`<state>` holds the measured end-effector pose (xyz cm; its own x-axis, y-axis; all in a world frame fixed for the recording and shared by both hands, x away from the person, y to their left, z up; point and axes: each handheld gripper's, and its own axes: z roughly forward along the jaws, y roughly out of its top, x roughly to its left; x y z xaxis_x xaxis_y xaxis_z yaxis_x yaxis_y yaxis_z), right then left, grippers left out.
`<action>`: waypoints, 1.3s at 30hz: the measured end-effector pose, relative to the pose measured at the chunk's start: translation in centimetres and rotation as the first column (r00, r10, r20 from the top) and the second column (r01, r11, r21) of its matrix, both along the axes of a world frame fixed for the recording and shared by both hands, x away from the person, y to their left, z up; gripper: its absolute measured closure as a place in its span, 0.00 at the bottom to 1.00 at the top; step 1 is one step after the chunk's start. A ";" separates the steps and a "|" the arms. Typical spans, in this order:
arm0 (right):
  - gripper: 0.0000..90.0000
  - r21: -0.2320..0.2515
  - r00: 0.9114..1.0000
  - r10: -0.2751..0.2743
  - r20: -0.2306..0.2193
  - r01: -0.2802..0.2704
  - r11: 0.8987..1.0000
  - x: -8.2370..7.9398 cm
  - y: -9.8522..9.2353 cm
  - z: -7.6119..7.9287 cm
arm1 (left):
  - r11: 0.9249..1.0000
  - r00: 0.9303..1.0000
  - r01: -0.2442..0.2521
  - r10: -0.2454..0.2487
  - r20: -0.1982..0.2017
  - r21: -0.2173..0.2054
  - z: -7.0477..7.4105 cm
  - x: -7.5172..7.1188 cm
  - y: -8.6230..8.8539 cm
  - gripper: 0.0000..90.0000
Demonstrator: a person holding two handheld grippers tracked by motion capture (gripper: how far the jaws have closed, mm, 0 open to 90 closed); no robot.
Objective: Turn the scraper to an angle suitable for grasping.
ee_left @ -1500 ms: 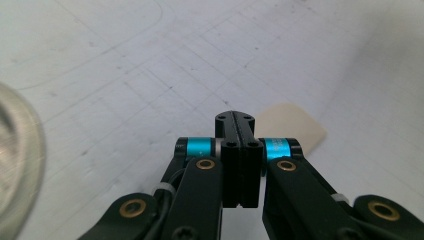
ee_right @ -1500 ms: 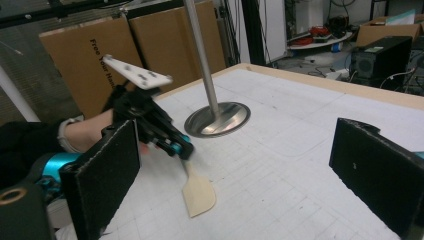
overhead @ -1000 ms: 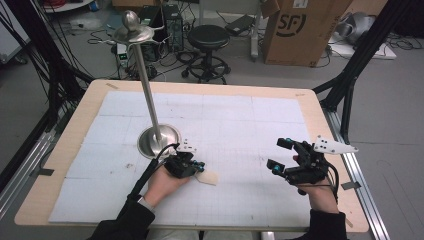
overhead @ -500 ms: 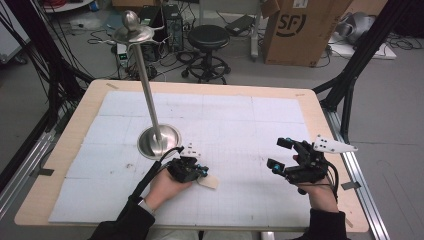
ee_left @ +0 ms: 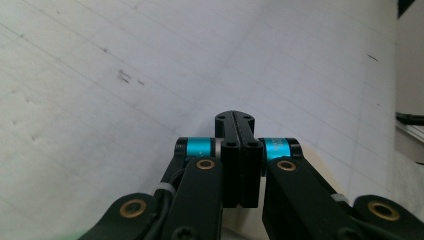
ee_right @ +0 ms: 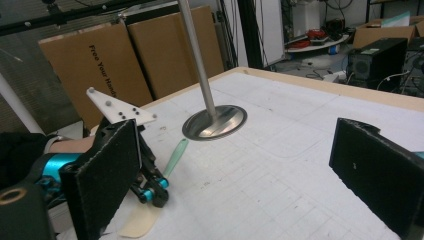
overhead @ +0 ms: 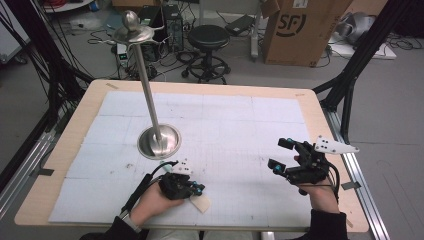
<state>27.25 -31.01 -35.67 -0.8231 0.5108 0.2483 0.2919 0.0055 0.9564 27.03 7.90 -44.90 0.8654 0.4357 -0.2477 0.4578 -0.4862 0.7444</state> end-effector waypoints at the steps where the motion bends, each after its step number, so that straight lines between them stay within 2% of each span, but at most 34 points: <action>1: 0.06 -0.003 1.000 0.000 0.000 0.000 1.000 0.0 0.0 0.0 | 1.000 1.000 -0.011 0.011 0.012 -0.004 0.1 0.0 0.1 1.00; 2: 0.06 -0.002 1.000 -0.001 -0.002 0.001 1.000 0.0 0.0 -0.1 | 1.000 0.999 -0.022 0.023 0.031 -0.011 0.2 0.1 0.2 1.00; 4: 0.06 -0.003 1.000 0.000 0.000 0.000 1.000 0.0 0.1 0.0 | 0.998 0.998 -0.054 0.055 0.036 -0.035 0.4 0.5 0.6 1.00; 7: 0.06 -0.010 1.000 0.006 -0.006 -0.006 1.000 0.1 0.2 -0.1 | 0.997 0.997 -0.074 0.074 0.036 0.011 0.0 0.9 0.7 1.00; 12: 0.06 -0.007 1.000 0.002 -0.007 -0.002 1.000 0.2 0.1 -0.3 | 0.997 0.996 -0.071 0.070 0.063 0.008 -0.2 0.6 0.8 1.00; 19: 0.06 0.004 1.000 0.000 -0.002 0.000 1.000 0.1 -0.2 -0.2 | 0.998 0.998 -0.055 0.055 0.003 0.001 -0.1 -0.3 1.9 1.00; 26: 0.06 0.002 1.000 0.004 0.001 -0.004 1.000 -0.1 0.0 0.0 | 1.000 0.999 -0.028 0.028 -0.043 -0.001 0.0 -1.5 4.0 1.00; 32: 0.06 -0.012 1.000 0.010 -0.006 -0.010 1.000 0.1 0.3 -0.2 | 1.000 0.999 -0.010 0.010 -0.040 -0.002 0.0 -2.9 6.4 1.00; 36: 0.06 -0.012 1.000 0.010 -0.006 -0.010 1.000 0.2 0.4 -0.2 | 0.998 0.999 -0.053 0.053 -0.007 -0.042 1.0 -3.3 8.0 1.00; 39: 0.06 -0.009 1.000 0.009 -0.003 -0.009 1.000 0.2 0.3 -0.1 | 0.995 0.996 -0.084 0.083 -0.023 -0.052 1.5 -3.7 9.7 1.00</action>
<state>27.47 -30.68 -35.79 -0.8266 0.5059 0.2466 0.2951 0.0165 0.9553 23.37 17.60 -43.37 0.8211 0.4919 -0.2896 0.5105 -0.4056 0.7582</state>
